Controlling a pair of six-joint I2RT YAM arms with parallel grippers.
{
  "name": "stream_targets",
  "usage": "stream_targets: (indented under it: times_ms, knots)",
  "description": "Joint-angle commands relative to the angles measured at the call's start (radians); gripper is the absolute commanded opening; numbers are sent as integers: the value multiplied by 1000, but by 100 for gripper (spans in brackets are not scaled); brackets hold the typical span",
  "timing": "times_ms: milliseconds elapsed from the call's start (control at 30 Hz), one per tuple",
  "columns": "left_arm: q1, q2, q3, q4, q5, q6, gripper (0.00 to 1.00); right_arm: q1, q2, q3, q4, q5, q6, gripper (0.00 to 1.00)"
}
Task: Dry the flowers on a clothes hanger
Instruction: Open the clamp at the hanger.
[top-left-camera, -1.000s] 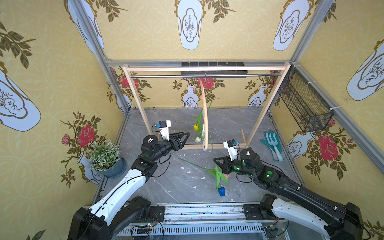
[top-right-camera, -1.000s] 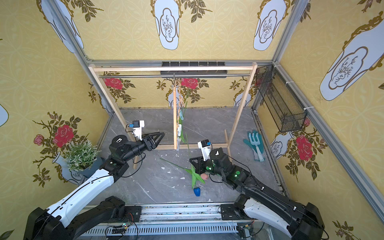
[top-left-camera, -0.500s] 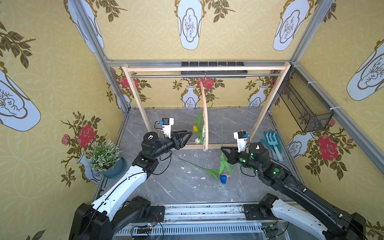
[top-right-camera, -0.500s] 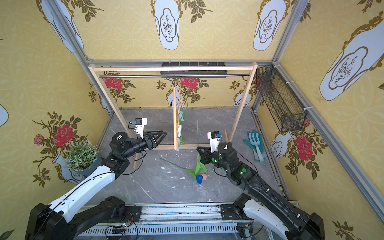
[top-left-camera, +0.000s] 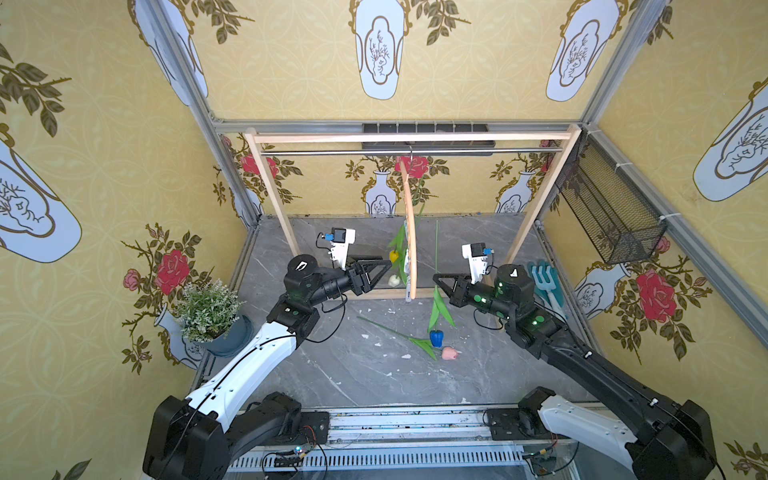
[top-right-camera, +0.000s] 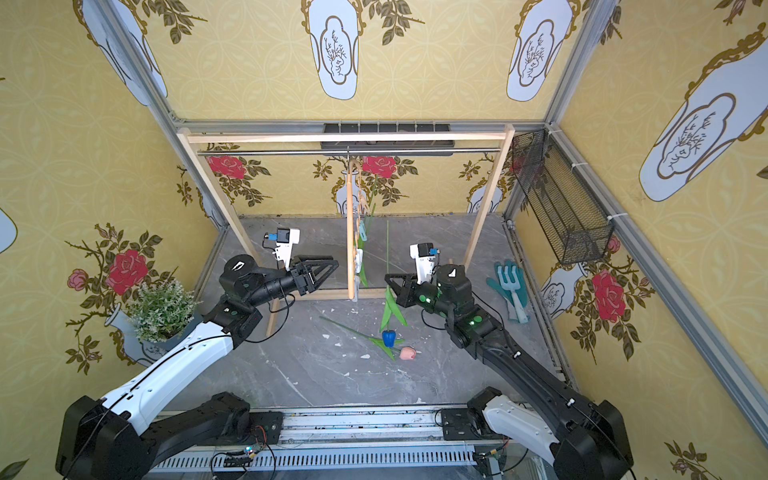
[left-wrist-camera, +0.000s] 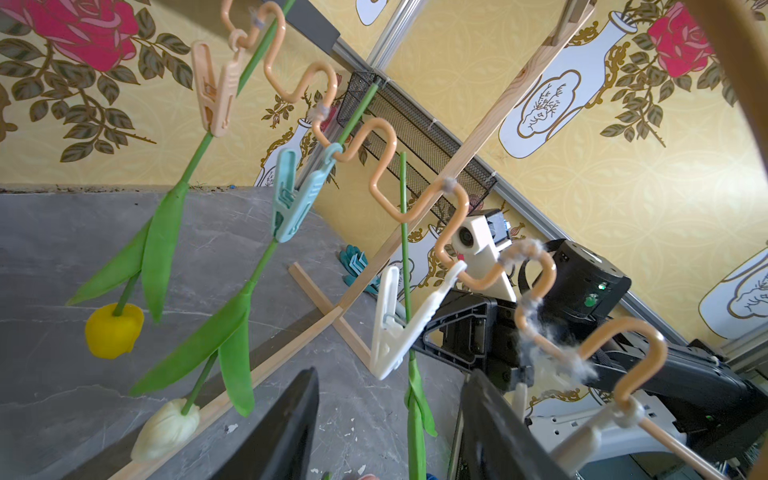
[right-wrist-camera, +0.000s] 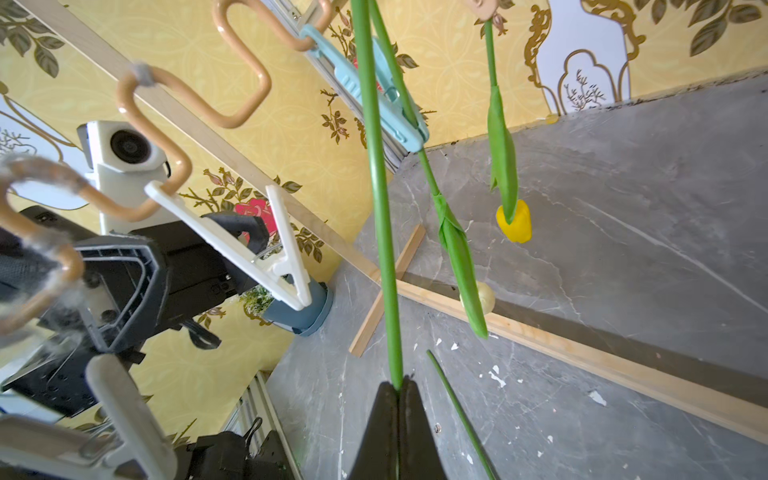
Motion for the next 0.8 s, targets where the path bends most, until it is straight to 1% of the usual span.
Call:
stream_targets:
  times_ms: [0,100,133,200,567,767]
  knots:
    - [1,25,14,51,63,17,58,0,13,12,92,-65,2,0]
    - [1,47,23,78,99,17,57,0,36,37,85,-110,-5,0]
    - [1,55,26,81,103,45,57,1,46,44,84,-127,-7,0]
    - [1,73,36,83,106,55,59,0,64,62,81,-154,-8,0]
    - [1,153,64,159,181,72,73,1,108,92,90,-162,6,0]
    - [1,214,74,293,259,30,75,0,129,81,146,-165,36,0]
